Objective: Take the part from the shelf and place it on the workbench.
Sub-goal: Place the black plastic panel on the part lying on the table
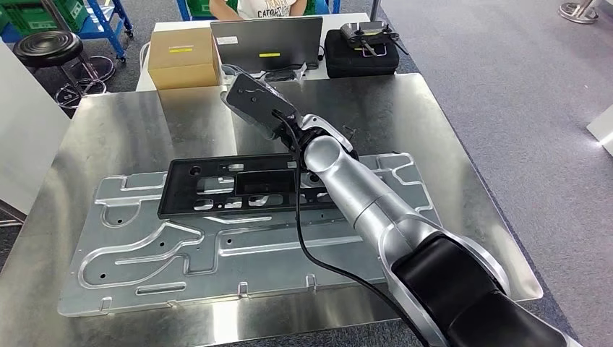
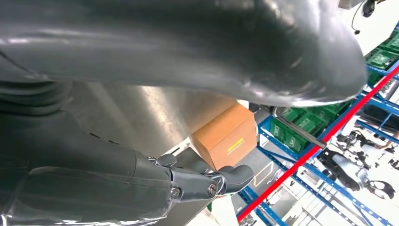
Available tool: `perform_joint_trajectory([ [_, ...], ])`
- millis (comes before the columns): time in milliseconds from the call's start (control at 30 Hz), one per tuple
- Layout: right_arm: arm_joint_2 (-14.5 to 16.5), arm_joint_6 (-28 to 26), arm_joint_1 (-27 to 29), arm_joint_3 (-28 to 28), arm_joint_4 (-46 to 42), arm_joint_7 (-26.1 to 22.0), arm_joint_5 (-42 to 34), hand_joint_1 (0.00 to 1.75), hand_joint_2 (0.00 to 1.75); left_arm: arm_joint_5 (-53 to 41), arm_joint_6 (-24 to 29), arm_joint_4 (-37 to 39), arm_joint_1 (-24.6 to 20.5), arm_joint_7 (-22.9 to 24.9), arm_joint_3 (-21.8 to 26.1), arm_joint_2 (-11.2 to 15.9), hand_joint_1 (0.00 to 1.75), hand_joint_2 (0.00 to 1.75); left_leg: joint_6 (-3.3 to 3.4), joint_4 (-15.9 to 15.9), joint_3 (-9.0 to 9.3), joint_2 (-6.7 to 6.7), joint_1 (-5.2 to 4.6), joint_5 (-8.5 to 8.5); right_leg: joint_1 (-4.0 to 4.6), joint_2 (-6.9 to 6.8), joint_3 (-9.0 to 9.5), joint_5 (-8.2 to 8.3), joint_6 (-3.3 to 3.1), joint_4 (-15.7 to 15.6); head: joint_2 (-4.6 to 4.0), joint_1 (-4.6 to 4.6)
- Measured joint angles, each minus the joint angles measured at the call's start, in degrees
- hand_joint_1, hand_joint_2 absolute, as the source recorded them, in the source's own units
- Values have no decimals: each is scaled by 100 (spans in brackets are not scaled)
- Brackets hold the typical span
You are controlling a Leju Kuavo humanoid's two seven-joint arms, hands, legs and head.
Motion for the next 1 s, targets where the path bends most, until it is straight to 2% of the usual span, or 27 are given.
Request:
perform_joint_trajectory([
  [67,-6,0,-8,-12,-19,-1,0,0,0,0,0,0,-5,0,0,-3,0,0,-18,12,4,-9,-4,-13,9,3,335,422,-56,-782,0,-1],
  [100,-6,1,-16,-19,-29,-1,-1,0,0,0,0,0,-8,0,0,-7,0,0,-36,22,-1,-12,-16,-21,23,4,496,570,-83,-1148,0,-1],
  [133,-7,1,-22,-25,-37,-2,-1,0,0,0,0,0,-9,0,0,-10,0,0,-59,28,-9,-13,-24,-27,38,5,601,649,-103,-1392,0,-1],
  [200,-13,2,-26,-32,-42,-2,-3,0,0,0,0,0,-6,1,0,-15,0,0,-120,21,-18,-14,-35,-28,64,6,642,663,-128,-1511,0,-1],
  [267,-15,2,-28,-33,-56,-3,-4,0,0,-1,-1,1,-5,1,0,-16,0,0,-179,37,-24,-8,-23,-62,36,2,669,693,-181,-1570,0,-1],
  [300,-13,2,-35,-33,-66,-5,-5,0,0,-1,-2,1,-7,0,0,-17,0,0,-208,151,-69,-4,-18,-145,19,-4,690,711,-210,-1606,0,-1],
  [333,-10,-1,-41,-34,-75,-14,-15,0,0,1,-2,2,-8,-1,0,-15,0,0,-234,388,-172,0,-12,-286,2,-10,710,725,-232,-1637,0,-1],
  [400,-19,-4,-36,-60,-81,-44,-57,0,0,7,-3,2,-3,-2,0,-6,0,0,-282,1131,-513,4,-2,-636,7,-14,720,727,-251,-1644,0,-2],
  [433,-34,-3,-23,-87,-80,-68,-84,0,0,9,-3,2,3,-3,0,-1,0,0,-300,1462,-676,4,1,-742,9,-14,720,725,-252,-1642,0,-2],
  [467,-59,4,-11,-120,-79,-93,-105,0,0,11,-4,2,12,-4,0,2,0,0,-311,1611,-759,5,3,-741,10,-14,720,723,-251,-1638,0,-2],
  [500,-88,9,-3,-155,-77,-129,-123,0,0,14,-4,2,20,-9,0,4,0,0,-316,1536,-734,6,5,-631,8,-13,721,719,-245,-1632,0,-2],
  [533,-120,2,0,-189,-74,-183,-138,0,0,20,-4,2,25,-17,1,8,0,0,-315,1243,-601,9,9,-435,5,-10,723,710,-235,-1620,0,-2],
  [600,-181,-117,9,-269,-82,-374,-171,0,0,46,-5,2,26,-39,2,15,0,0,-288,435,-220,19,6,-93,13,-3,714,680,-194,-1576,0,-2],
  [633,-227,-279,37,-326,-120,-517,-181,0,0,72,-5,2,23,-51,4,17,0,0,-253,173,-91,18,-2,-17,24,0,704,671,-168,-1557,0,-2],
  [700,-389,-877,233,-500,-466,-806,-98,0,0,150,-2,2,30,-70,17,15,0,0,-166,42,-18,-6,-27,-14,46,-9,698,671,-108,-1546,0,-2],
  [767,-706,-1672,727,-785,-1352,-954,203,0,0,269,39,2,68,-66,66,3,0,0,-83,34,-15,-31,-15,17,50,-31,713,638,-37,-1536,0,-2],
  [800,-961,-2013,1186,-997,-2058,-1034,352,0,0,344,79,2,89,-47,115,-7,0,0,-35,12,-5,-54,-2,40,45,-36,699,556,2,-1456,0,-2],
  [833,-1250,-2222,1786,-1288,-2868,-1206,420,0,0,412,121,1,118,-28,177,-20,0,0,10,-17,8,-96,14,57,35,-30,637,404,40,-1265,0,-2],
  [867,-1521,-2248,2512,-1708,-3719,-1490,393,0,0,463,156,1,166,-18,244,-33,0,0,48,-37,16,-150,25,68,15,-17,519,198,71,-952,0,-2],
  [933,-1827,-1840,3947,-2787,-5107,-2133,183,0,0,475,156,0,311,-40,334,-50,0,0,84,-43,4,-253,22,69,-2,-2,176,-180,107,-211,0,1],
  [967,-1866,-1607,4528,-3339,-5621,-2362,135,0,0,459,139,0,390,-55,362,-55,0,0,87,-33,-18,-268,6,68,-4,1,57,-256,107,0,0,1],
  [1000,-1884,-1455,4980,-3800,-6061,-2485,148,0,0,443,121,0,445,-62,386,-57,0,0,89,-19,-46,-257,-16,67,-2,0,52,-219,96,-17,0,1],
])
